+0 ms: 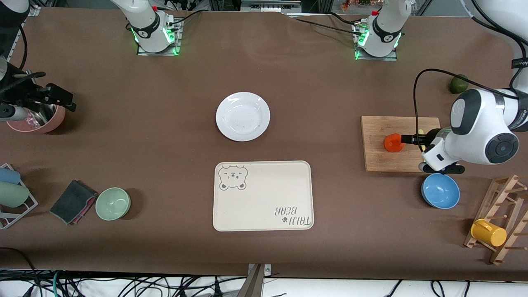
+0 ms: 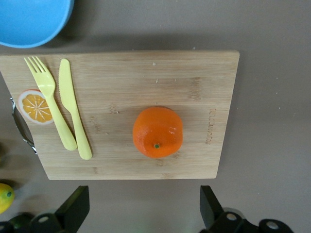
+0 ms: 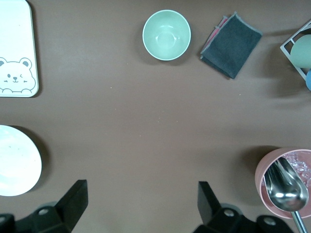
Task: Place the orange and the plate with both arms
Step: 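Move the left gripper down over the orange on the cutting board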
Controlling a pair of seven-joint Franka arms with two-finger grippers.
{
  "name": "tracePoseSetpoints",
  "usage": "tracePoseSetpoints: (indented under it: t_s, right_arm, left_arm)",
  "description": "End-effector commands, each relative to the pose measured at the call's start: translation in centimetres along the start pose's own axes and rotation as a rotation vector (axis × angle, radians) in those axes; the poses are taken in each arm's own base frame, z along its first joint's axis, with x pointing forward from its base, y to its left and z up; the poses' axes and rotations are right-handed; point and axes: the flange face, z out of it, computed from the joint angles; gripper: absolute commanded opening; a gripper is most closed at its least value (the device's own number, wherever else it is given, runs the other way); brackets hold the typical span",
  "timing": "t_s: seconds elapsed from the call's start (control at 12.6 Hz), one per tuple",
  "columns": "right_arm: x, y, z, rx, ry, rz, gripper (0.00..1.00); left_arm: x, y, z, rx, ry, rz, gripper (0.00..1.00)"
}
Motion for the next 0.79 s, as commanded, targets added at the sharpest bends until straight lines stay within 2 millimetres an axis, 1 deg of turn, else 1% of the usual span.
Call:
tracePoseSetpoints:
  t_s: [0.0,0.16,0.32,0.48,0.71]
  right_arm:
    - [-0.2,-0.1,-0.2,0.016,-0.001,0.009,1.0]
    - [-0.2,-0.1,0.0,0.016,-0.004,0.009,1.0]
    - [-0.1,0.2,-0.4,0.015,0.013,0.01,1.0]
    - [-0.2,0.1,-0.1,0.016,0.002,0.01,1.0]
    - [-0.2,0.1,-0.1,0.016,0.002,0.01,1.0]
  left_arm:
    - [0.1,0.1,1.3,0.03,0.009,0.026,1.0]
    - [-0.1,0.3,3.9,0.028,0.024,0.029,1.0]
    - [-0.4,0.4,6.0,0.027,0.06,0.035,1.0]
    - [-0.4,0.7,6.9,0.027,0.054,0.038,1.0]
    - [-0.7,0.8,9.3,0.025,0.051,0.035,1.0]
